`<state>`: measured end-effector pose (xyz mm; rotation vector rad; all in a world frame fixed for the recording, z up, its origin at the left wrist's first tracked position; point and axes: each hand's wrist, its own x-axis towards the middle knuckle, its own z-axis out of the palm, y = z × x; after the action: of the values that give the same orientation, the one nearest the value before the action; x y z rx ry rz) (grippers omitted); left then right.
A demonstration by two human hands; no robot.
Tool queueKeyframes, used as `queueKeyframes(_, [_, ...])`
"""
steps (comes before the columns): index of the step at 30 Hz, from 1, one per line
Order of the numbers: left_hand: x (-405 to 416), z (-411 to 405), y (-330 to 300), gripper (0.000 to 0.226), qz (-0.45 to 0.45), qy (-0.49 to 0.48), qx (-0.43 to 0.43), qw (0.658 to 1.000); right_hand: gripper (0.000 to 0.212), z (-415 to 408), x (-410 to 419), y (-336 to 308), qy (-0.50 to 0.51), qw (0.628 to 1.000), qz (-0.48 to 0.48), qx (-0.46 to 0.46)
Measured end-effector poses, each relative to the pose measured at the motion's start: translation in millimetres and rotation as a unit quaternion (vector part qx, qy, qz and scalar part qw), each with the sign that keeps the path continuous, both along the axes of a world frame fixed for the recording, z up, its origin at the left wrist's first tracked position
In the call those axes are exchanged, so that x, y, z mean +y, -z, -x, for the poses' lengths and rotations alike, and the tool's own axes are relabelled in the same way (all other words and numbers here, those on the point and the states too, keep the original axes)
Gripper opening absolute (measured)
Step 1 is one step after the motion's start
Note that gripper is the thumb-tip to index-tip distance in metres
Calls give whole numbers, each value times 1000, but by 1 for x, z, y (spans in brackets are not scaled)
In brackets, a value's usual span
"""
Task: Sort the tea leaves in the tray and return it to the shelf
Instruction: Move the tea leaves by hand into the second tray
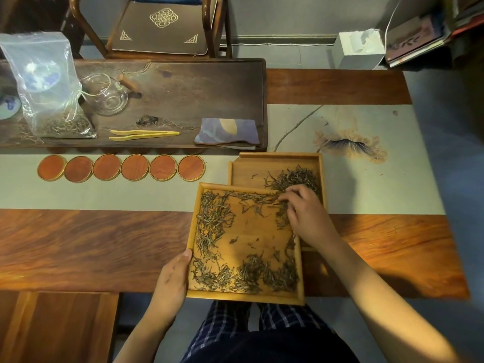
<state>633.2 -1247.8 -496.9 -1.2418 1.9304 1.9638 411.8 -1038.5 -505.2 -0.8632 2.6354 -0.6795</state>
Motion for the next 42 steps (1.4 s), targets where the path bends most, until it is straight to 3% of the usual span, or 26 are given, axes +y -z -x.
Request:
queueKeyframes(5, [-2,0,-1,42,1,3,-3,1000,26,-7,-5,-8,14,998,29,47])
queueKeyframes(14, [1,8,-6,40,-19,5,17,1000,38,-57,-68,-23,-172,984,41,6])
queueKeyframes(18, [3,8,-6,40,-18,13,19,1000,35,-64,-71,-15,-203,979,23,20])
queueKeyframes(31, [3,-1,-2,41,-23,-1,-2,1000,33,-22,-14,-5,-100,994,-38,32])
queueKeyframes(42, [0,-2,-2,41,5,9,-5,1000,24,-4,16,-1,-10,999,-36,37])
